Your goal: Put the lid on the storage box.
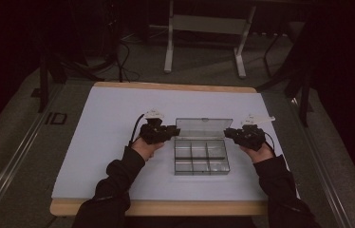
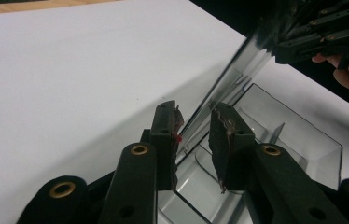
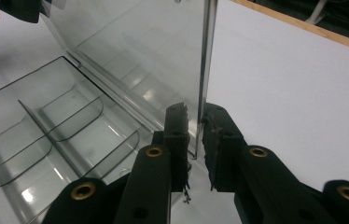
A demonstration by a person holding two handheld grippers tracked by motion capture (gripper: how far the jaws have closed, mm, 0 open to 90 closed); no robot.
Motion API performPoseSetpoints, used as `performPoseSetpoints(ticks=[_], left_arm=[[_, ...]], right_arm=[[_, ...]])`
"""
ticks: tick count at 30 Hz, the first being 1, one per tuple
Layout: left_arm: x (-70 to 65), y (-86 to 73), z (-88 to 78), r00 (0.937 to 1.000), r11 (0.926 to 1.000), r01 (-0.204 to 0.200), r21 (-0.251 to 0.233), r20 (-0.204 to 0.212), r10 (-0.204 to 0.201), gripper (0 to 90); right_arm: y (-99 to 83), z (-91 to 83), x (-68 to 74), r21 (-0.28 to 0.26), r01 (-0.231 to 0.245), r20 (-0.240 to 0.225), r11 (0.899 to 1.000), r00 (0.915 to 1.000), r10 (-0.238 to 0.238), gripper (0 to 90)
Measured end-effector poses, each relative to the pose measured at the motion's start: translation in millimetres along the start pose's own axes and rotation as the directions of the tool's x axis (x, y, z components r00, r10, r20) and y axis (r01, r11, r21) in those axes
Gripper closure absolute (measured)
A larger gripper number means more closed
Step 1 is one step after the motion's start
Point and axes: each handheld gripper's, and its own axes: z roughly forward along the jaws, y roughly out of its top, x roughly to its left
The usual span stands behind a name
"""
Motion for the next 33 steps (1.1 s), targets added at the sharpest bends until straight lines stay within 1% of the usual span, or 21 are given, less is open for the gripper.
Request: performPoseSetpoints(ticks=[5,8,9,10,15,19,21,24,27,28,32,33], left_arm=[[-2.8,-1.2,-4.2,0.9999,0.9999,-0.012,0.012,0.005,0.012,72.8],[-4.0,-3.2,-5.2,0.9998,0.9996,-0.018,0.021,0.012,0.017,72.8],[-5.0,-4.1,-4.9,0.9999,0.9998,-0.013,0.016,0.011,0.013,72.8],[-5.6,-4.9,-4.9,0.9999,0.9997,-0.012,0.019,0.009,0.012,72.7],[-7.3,-9.2,-5.6,0.9996,0.9993,-0.025,0.026,0.015,0.024,72.2],[-10.2,-11.2,-7.2,0.9991,0.9985,-0.042,0.036,0.010,0.041,72.2],[-10.8,-12.9,-7.5,0.9993,0.9988,-0.036,0.032,0.012,0.035,72.0],[-11.1,-15.3,-7.8,0.9991,0.9987,-0.038,0.034,0.018,0.038,71.5],[-12.7,-16.8,-8.2,0.9985,0.9977,-0.053,0.042,0.018,0.052,71.4],[-13.2,-17.2,-8.4,0.9979,0.9969,-0.063,0.047,0.017,0.062,71.4],[-15.0,-19.3,-10.0,0.9970,0.9959,-0.075,0.051,0.023,0.074,71.4],[-15.6,-19.9,-10.3,0.9972,0.9962,-0.073,0.048,0.023,0.072,71.4]], right_arm=[[-0.5,-3.7,2.7,0.001,0.012,-0.003,1.000,0.9999,-0.012,79.0],[-2.2,-7.4,3.2,-0.018,0.002,-0.021,1.000,0.9998,-0.003,77.5],[-2.9,-8.9,3.6,-0.027,0.004,-0.028,1.000,0.9996,-0.005,77.3],[-3.6,-10.2,4.6,-0.034,0.009,-0.026,0.999,0.9996,-0.010,77.3],[-7.1,-14.0,8.6,-0.030,0.035,-0.023,0.999,0.9991,-0.035,77.8],[-9.2,-16.7,9.6,-0.037,0.030,-0.033,0.999,0.9990,-0.031,77.8],[-10.5,-18.0,11.3,-0.042,0.035,-0.029,0.998,0.9989,-0.037,77.8],[-12.3,-19.8,12.5,-0.040,0.038,-0.035,0.998,0.9986,-0.039,77.9],[-13.8,-20.5,13.4,-0.033,0.044,-0.037,0.998,0.9983,-0.046,77.9],[-14.2,-20.5,13.8,-0.028,0.048,-0.038,0.998,0.9981,-0.049,77.9],[-16.7,-20.9,14.5,-0.025,0.052,-0.042,0.998,0.9977,-0.053,77.8],[-17.4,-21.1,15.4,-0.026,0.056,-0.039,0.998,0.9976,-0.057,77.8]])
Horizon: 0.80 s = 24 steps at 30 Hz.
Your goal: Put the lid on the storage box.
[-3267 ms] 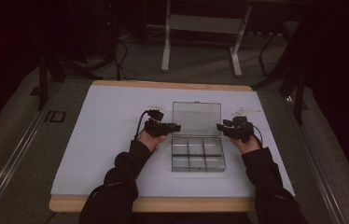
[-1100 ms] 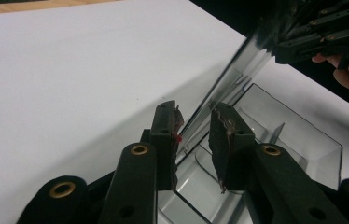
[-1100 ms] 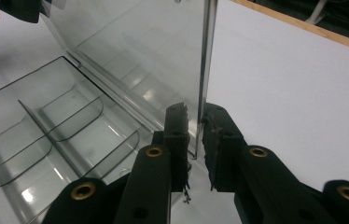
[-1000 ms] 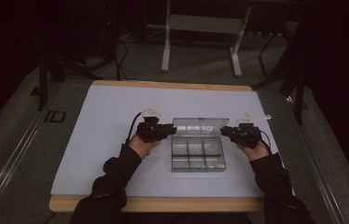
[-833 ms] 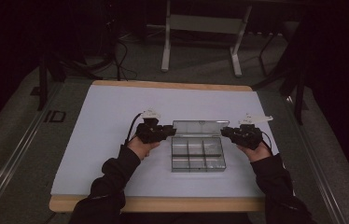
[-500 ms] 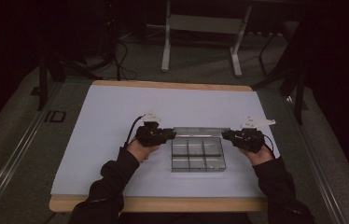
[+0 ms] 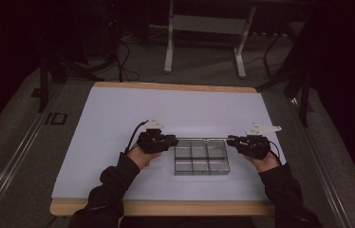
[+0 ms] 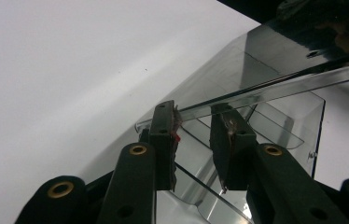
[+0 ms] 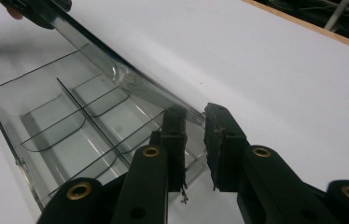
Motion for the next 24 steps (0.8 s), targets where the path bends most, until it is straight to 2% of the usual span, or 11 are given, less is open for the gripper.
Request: performPoseSetpoints(ticks=[3,9,14,19,24], left_arm=[[-1.4,-1.2,-0.6,0.9999,0.9999,-0.010,0.003,-0.003,0.010,71.3],[-3.9,-2.6,-2.0,0.9995,0.9993,-0.032,0.019,0.000,0.032,71.4],[-4.2,-5.4,-2.0,0.9996,0.9993,-0.028,0.025,0.009,0.028,70.4],[-5.2,-8.1,-1.3,0.9989,0.9978,-0.046,0.048,0.010,0.046,70.4],[-4.6,-10.1,-2.3,0.9986,0.9978,-0.046,0.047,0.027,0.045,70.5]], right_arm=[[-1.4,-0.3,2.1,-0.002,0.004,0.009,1.000,1.0000,-0.004,77.6],[-5.8,-0.7,2.0,0.007,-0.001,-0.006,1.000,1.0000,0.002,77.3],[-9.4,-2.4,4.0,0.002,-0.001,-0.010,1.000,0.9999,0.001,77.0],[-14.5,-0.7,4.1,0.015,0.000,-0.017,1.000,0.9998,0.000,77.1],[-17.7,-0.8,4.0,0.017,-0.009,-0.027,1.000,0.9996,0.010,77.1]])
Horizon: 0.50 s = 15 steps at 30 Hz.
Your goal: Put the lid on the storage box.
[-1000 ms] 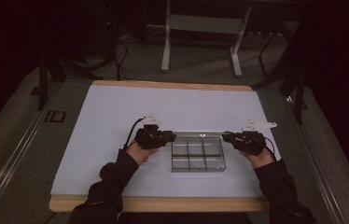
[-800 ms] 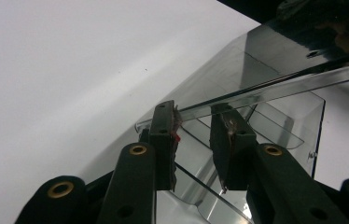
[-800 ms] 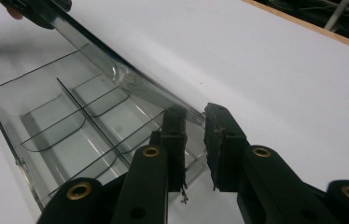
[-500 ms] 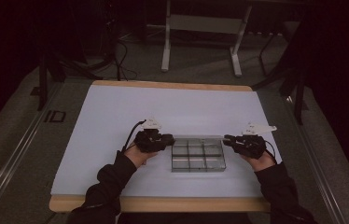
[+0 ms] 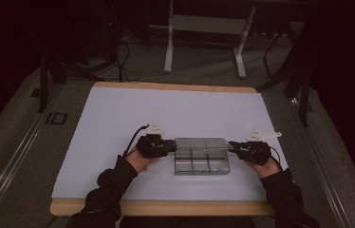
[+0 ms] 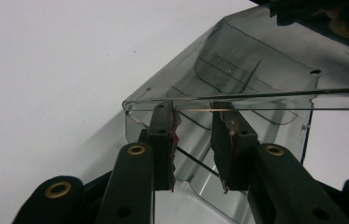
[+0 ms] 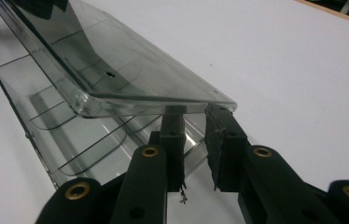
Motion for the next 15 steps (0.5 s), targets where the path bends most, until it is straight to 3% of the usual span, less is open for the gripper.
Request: performPoseSetpoints(ticks=[4,6,9,15], left_arm=[[0.6,-3.4,1.4,0.9999,0.9999,0.012,0.009,-0.003,-0.012,69.1],[1.1,-4.1,2.0,0.9997,0.9997,0.022,0.013,-0.003,-0.022,60.9],[2.9,-5.5,4.4,0.9994,0.9992,0.031,0.027,-0.019,-0.030,55.9],[3.5,-8.9,7.1,0.9990,0.9986,0.036,0.039,-0.027,-0.035,52.9]], right_arm=[[-3.2,1.8,-0.8,0.005,-0.010,-0.008,1.000,0.9999,0.010,76.1],[-4.5,3.0,-1.1,0.006,-0.012,-0.008,1.000,0.9999,0.012,73.6],[-5.5,5.5,-1.2,0.018,-0.019,-0.001,1.000,0.9998,0.019,69.8],[-9.7,7.2,-4.2,0.035,-0.029,0.014,0.999,0.9995,0.028,68.1]])
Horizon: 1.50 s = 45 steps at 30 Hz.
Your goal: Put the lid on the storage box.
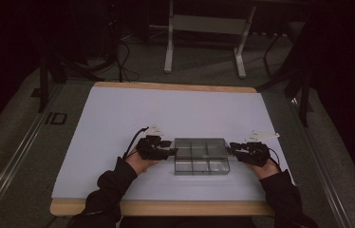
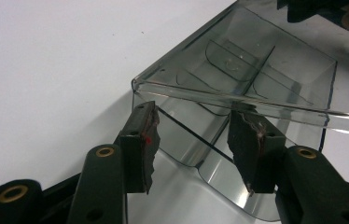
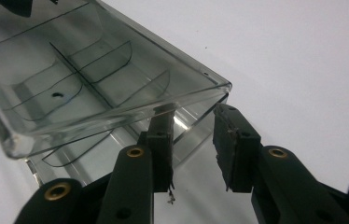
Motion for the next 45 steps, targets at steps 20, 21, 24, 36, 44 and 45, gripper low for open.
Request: performPoseSetpoints(ticks=[20,21,24,36,44,45], left_arm=[[3.6,-10.5,4.0,0.9996,0.9992,-0.010,0.040,-0.026,0.011,49.0],[3.6,-10.5,4.0,0.9996,0.9992,-0.010,0.040,-0.026,0.011,49.0],[5.5,-11.7,4.7,0.9997,0.9990,-0.001,0.045,-0.026,0.002,49.1],[11.0,-22.5,9.3,0.9992,0.9984,0.017,0.054,-0.036,-0.015,48.9],[14.7,-23.6,6.1,1.0000,0.9991,0.004,0.042,-0.006,-0.004,27.8],[15.2,-23.9,5.9,0.9999,0.9992,0.006,0.039,-0.016,-0.006,24.7]], right_arm=[[-8.8,7.2,-5.4,0.035,-0.019,0.006,0.999,0.9998,0.019,66.8],[-9.1,7.7,-5.3,0.037,-0.017,0.007,0.999,0.9998,0.017,66.8],[-9.7,8.9,-5.1,0.042,-0.015,0.009,0.999,0.9999,0.014,66.9],[-13.3,9.7,-10.4,0.048,-0.021,0.034,0.999,0.9992,0.019,65.3],[-15.3,7.7,-13.7,0.038,-0.019,0.064,0.999,0.9978,0.017,51.3],[-15.2,7.6,-13.7,0.038,-0.018,0.065,0.999,0.9978,0.016,48.6]])
